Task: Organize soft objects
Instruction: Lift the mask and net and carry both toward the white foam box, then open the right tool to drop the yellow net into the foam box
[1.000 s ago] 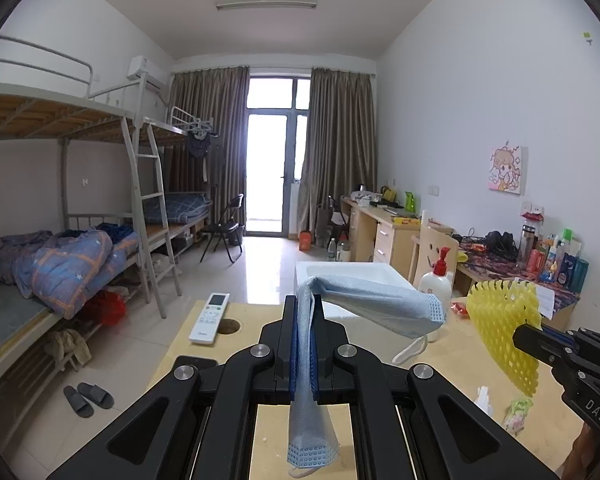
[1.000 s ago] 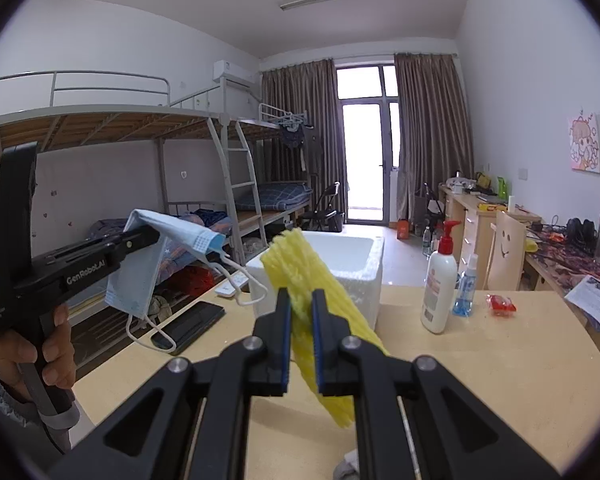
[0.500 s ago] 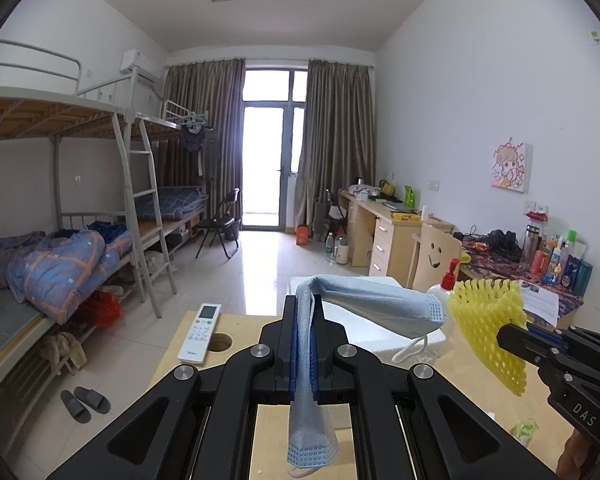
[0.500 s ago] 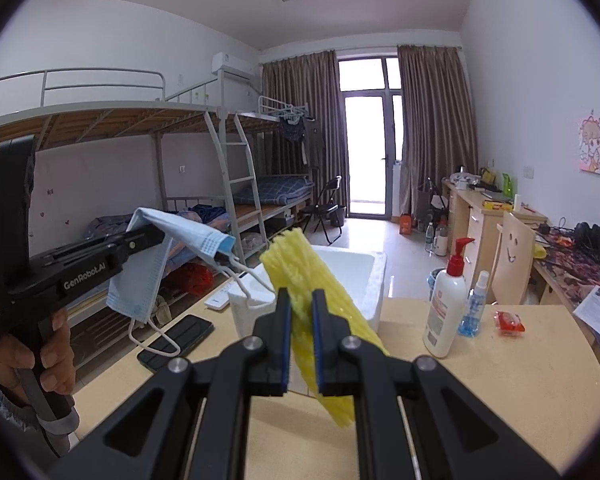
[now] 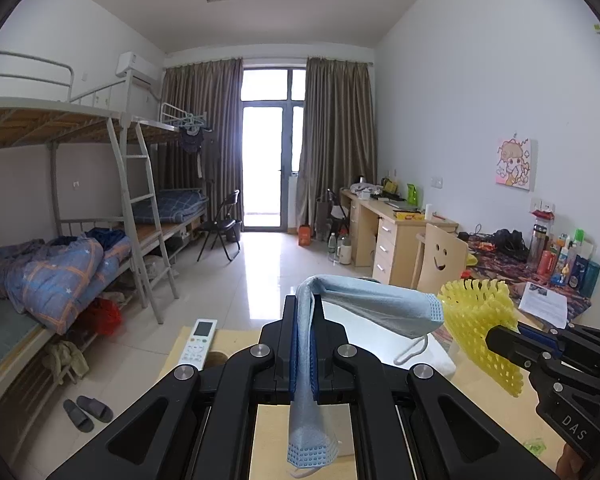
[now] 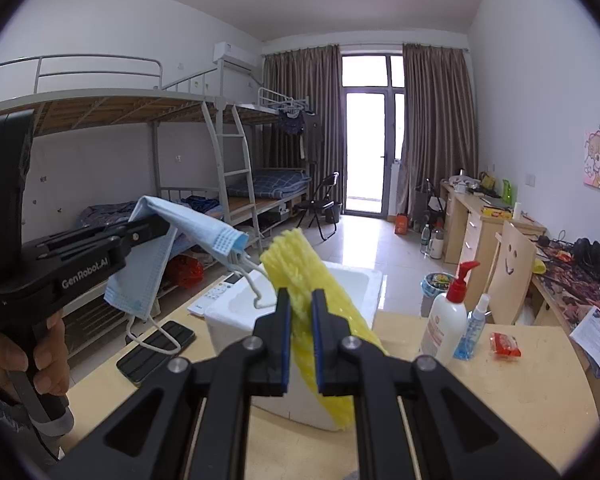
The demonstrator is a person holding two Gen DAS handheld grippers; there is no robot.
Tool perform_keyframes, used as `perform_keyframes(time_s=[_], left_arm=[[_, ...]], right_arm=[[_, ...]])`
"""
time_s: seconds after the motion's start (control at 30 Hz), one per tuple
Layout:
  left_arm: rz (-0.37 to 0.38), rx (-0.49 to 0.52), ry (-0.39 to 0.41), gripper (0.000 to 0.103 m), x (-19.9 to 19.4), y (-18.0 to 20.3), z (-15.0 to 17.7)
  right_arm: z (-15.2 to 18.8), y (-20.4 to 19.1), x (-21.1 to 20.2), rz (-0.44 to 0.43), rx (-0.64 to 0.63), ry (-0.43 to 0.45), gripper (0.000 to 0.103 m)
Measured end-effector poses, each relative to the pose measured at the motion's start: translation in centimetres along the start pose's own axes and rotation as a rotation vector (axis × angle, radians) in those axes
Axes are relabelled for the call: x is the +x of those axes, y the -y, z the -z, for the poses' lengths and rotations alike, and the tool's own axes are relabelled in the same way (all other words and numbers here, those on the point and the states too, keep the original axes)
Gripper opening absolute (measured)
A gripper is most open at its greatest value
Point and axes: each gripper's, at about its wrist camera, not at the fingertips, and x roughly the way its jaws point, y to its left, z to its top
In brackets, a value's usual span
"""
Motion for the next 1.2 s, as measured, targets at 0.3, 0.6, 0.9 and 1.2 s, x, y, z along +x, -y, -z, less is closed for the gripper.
perform_keyframes(time_s=[0.3,0.6,0.9,1.2], left_arm=[[-0.025,-0.009,-0.009,0.005,2.3,-1.0,-0.7],[-0.069,-0.029,-0.004,0.005,3.5,-2.8,-1.1],[-0.101,-0.040,-0.006,0.005,4.2,-3.8,-1.1],[-0.103,-0.046,-0.014,0.005,4.5,-4.2,-1.1]], right_arm=[[-0.8,0.2,2.0,-0.008,-0.007,-0.016,0.012],[-1.7,0.2,5.7,-0.026,-0.025,-0.054,0.012],[-2.0,0.5,8.9,-0.074,-0.006,-0.099,0.012],[-2.0,1.2,10.5,-0.072,0.027,-0.145,0.052]])
